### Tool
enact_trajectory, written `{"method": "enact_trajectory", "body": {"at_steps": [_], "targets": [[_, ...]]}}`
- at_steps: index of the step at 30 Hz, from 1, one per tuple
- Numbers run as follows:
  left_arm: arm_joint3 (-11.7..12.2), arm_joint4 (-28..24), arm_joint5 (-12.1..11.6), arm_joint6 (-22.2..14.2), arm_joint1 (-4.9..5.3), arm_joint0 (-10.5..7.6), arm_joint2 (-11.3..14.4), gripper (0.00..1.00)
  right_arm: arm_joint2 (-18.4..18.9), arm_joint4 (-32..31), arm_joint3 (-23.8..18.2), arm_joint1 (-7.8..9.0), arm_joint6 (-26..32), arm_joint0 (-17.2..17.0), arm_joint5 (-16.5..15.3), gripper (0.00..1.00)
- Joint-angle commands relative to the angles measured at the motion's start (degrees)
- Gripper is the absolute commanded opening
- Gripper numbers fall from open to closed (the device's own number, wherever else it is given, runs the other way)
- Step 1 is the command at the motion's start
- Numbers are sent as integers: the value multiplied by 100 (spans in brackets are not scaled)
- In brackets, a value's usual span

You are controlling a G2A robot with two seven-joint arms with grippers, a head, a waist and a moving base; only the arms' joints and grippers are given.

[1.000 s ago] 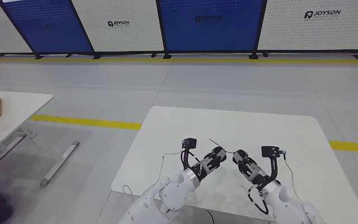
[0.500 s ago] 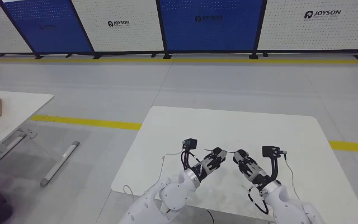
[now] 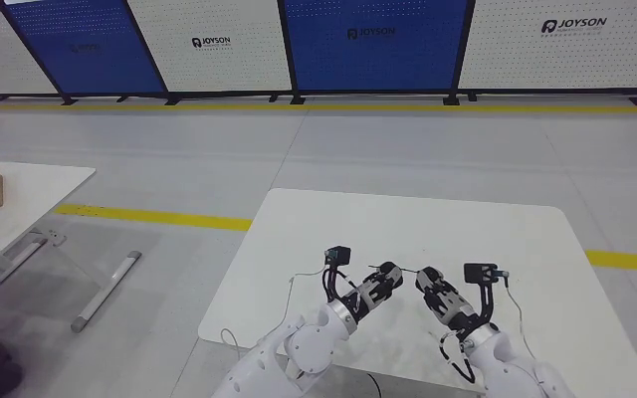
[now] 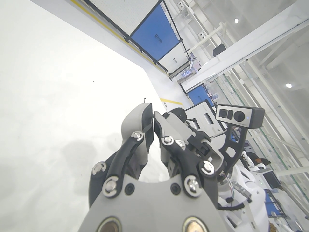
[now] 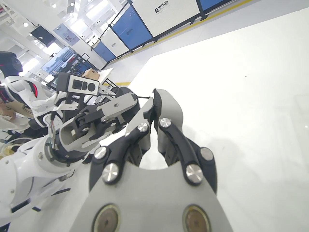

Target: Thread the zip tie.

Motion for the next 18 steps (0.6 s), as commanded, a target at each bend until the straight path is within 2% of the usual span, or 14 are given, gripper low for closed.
{"method": "enact_trajectory", "body": {"at_steps": [1, 3, 8, 12, 13, 14, 18], "targets": [[6, 2, 6, 7, -3, -6, 6, 2, 9, -2, -5, 2, 9, -6, -15, 0], [10, 3, 10, 11, -5, -9, 10, 4, 15, 6, -9, 3, 16, -11, -26, 0], [8, 0, 32, 17, -9, -5, 10, 22, 26, 54, -13, 2, 42, -13, -35, 0], [13, 0, 26, 16, -7, 2, -7, 17, 29, 74, -10, 2, 66, -6, -46, 0], [15, 0, 25, 16, -7, 3, -10, 13, 30, 77, -9, 2, 70, -4, -49, 0], [16, -2, 25, 16, -7, 2, -13, 0, 30, 79, -8, 2, 75, -3, -52, 0], [19, 13, 28, -2, -8, -4, -13, 0, 34, 171, -14, 0, 111, 1, -63, 0]]}}
